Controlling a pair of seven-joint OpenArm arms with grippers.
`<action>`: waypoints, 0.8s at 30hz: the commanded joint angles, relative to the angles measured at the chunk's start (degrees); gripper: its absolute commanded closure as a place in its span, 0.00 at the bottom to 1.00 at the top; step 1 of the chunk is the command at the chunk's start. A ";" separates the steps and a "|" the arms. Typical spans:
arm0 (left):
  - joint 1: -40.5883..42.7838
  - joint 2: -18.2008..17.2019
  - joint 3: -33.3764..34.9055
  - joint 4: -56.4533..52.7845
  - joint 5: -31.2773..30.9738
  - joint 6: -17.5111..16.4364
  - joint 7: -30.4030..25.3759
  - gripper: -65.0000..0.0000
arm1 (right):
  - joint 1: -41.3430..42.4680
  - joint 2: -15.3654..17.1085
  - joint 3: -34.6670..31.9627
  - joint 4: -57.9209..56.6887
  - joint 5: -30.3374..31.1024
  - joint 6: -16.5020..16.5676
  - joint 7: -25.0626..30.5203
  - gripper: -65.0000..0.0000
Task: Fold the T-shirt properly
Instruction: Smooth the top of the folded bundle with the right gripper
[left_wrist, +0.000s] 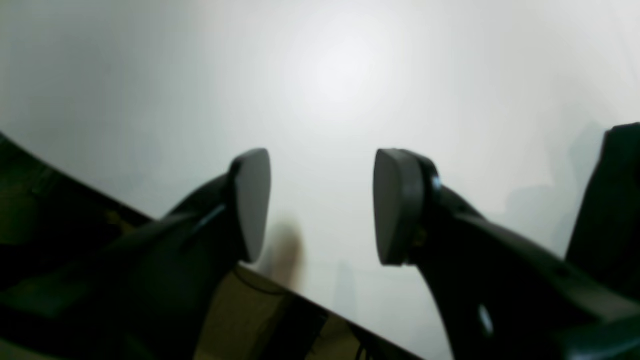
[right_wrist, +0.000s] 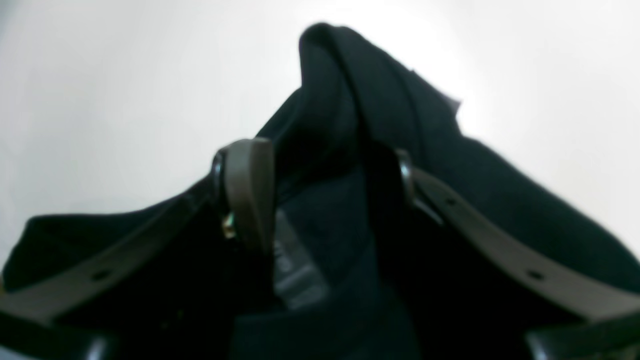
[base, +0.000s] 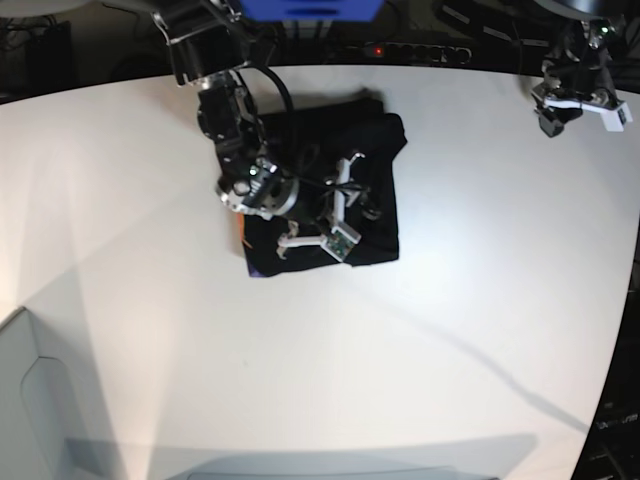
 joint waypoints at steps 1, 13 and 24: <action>0.48 -0.62 -0.53 0.82 -0.30 -0.14 -1.03 0.50 | 0.97 -1.25 -0.20 0.91 1.24 0.25 1.53 0.51; 0.48 -0.62 -1.85 0.82 -0.21 -0.14 -1.03 0.50 | 3.52 -2.74 -0.20 -5.24 1.24 0.25 1.62 0.51; 0.04 -0.62 -3.26 0.82 -0.30 -0.14 -1.03 0.50 | 3.35 -2.74 -4.77 -5.42 1.32 0.25 1.62 0.51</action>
